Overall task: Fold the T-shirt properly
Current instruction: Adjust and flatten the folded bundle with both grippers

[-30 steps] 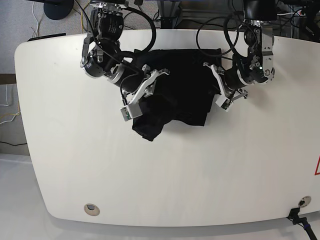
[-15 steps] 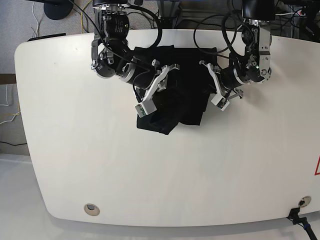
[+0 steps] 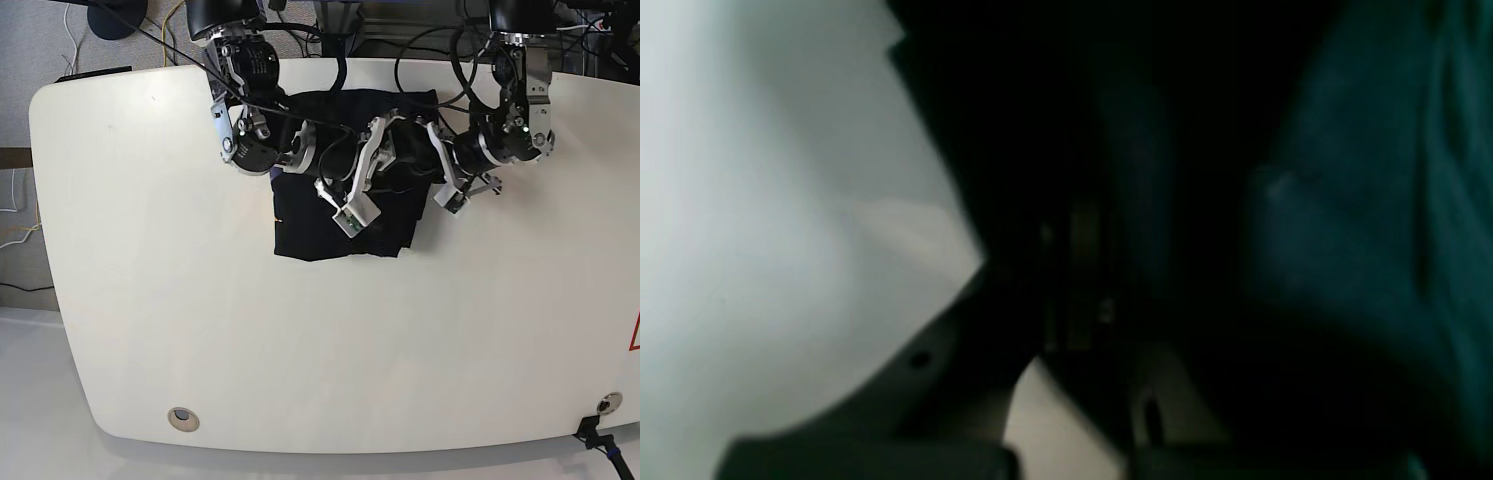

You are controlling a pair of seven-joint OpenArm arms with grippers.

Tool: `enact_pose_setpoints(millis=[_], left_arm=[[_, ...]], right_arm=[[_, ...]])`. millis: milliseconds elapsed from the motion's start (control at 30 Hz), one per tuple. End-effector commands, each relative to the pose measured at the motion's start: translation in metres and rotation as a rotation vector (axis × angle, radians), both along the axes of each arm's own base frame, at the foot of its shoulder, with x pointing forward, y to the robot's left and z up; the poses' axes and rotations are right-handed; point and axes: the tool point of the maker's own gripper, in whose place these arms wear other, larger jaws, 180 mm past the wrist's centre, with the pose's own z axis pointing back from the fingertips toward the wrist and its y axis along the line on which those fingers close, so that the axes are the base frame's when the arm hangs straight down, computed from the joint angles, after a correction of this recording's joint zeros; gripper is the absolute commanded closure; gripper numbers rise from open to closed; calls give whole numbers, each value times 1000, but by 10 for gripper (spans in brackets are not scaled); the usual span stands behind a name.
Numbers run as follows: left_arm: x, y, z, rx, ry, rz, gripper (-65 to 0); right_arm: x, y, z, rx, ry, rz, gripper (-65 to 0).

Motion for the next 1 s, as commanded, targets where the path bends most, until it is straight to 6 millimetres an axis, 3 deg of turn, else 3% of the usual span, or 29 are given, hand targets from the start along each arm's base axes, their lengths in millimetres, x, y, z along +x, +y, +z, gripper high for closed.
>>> enact_pose_setpoints(millis=[0,167,300,400,533,633,800,967], left_arm=[[18,29,25,65,-88,24,0],[35,54,72,140,-235,40,0],[32,45,90,164,-267,11,0],[11,0,80,44,-215,-74,0],[-23,-56,67,-70,-145,-184,0],[-37,-79,63,-117,-115,-218,0],[-45,-88,55,-128,-83,-244,0],[-49,-77,23,-147,-2,-202,0]], right_arm=[[4,4,22,54,-57,3,-282],[14,-17,13,2,-69,-27,-280],[41,-56,10,-40,-88,-136,-280],[65,-86,16,-70,-126,-214,-280],[88,-107,14,-70,-116,-290,-279],[101,-113,16,-18,-129,-355,-278],[115,-115,-4,49,-82,-431,-277],[116,-113,-49,46,0,-465,-182]])
